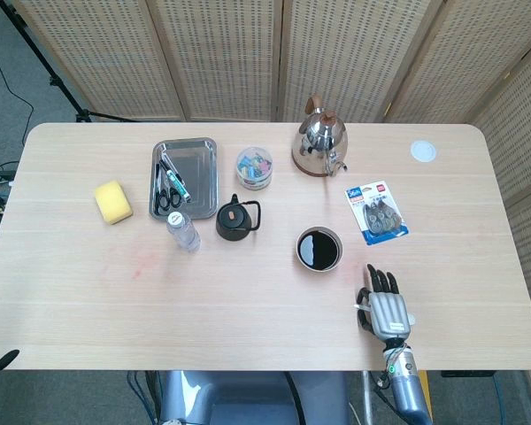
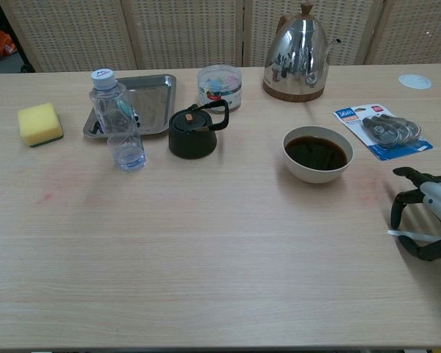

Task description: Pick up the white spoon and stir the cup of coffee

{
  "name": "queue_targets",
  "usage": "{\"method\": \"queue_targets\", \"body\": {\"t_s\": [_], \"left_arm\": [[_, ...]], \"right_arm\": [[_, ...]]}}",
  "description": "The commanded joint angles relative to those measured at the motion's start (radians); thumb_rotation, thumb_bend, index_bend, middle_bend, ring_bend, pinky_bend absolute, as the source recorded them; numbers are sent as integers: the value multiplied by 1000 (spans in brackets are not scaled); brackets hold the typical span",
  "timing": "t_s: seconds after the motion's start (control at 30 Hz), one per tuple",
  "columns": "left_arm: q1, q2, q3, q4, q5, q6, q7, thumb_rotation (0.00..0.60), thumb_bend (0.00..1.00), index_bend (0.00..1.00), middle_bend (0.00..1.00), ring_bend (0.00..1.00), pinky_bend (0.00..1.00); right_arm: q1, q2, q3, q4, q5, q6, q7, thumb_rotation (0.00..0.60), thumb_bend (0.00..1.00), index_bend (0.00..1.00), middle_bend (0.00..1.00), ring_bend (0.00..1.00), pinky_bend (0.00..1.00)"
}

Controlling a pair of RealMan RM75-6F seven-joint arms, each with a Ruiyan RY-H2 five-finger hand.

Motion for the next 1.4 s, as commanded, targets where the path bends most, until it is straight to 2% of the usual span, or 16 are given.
{"method": "queue_targets", "body": {"t_s": [0.03,0.53,0.8,1.23,1.4], "left_arm": [[0,0,0,-1,0,0,1,600,0,0,0,0,0],[0,-2,0,-1,1,1,4,600,0,0,0,0,0],[0,-2,0,-1,0,0,5,600,0,0,0,0,0],[0,-2,1,-2,3,0,7,600,0,0,0,0,0],[-1,-4,2,-5,6,-4,15,600,0,0,0,0,0]], "right_arm": [[-1,-1,-2,2,1,-2,0,600,440,480,0,0,0],[-1,0,-1,4,22,-18,-16,600,446,482,0,0,0],[-1,23,-4,-28,-12,-2,13,600,466,533,0,0,0],[0,168,30,-249,-121,49,174,600,466,566,0,0,0],[41,277,99,-377,-149,25,274,600,466,572,0,0,0]]}}
